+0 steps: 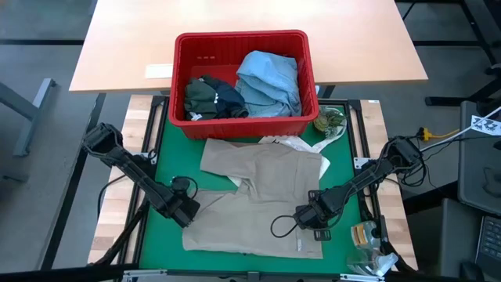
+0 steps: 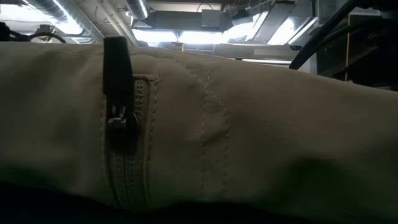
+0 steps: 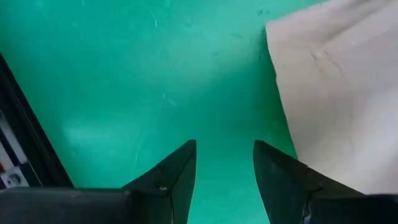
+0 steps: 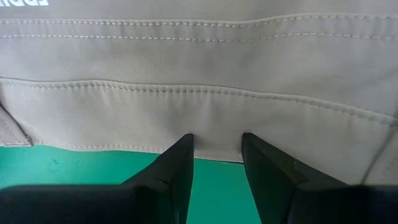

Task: Fold Laundry from Bin
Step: Fold the brown shorts

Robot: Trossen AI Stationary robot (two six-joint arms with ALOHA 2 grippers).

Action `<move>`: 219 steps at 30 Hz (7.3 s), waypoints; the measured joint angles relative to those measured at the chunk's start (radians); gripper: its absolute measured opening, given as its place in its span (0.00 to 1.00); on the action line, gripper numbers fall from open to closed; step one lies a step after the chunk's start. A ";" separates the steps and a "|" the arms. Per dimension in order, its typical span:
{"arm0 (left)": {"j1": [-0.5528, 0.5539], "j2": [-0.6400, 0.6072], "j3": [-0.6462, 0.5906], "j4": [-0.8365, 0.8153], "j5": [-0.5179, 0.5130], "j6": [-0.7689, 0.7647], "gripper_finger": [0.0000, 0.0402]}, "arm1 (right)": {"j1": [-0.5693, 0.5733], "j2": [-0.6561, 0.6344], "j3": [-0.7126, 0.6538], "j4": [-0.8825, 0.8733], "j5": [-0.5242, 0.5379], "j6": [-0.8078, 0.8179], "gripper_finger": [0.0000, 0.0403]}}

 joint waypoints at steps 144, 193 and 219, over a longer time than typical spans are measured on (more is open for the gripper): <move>0.012 -0.122 0.000 0.238 -0.397 0.055 0.32 | -0.049 0.002 0.113 -0.179 0.288 -0.038 0.35; 0.060 -0.194 0.001 0.379 -0.376 0.238 0.32 | 0.008 0.000 0.271 -0.500 0.151 -0.163 0.35; 0.298 -0.180 0.000 0.317 -0.539 0.374 0.32 | -0.148 -0.109 0.269 -0.409 0.400 -0.306 0.35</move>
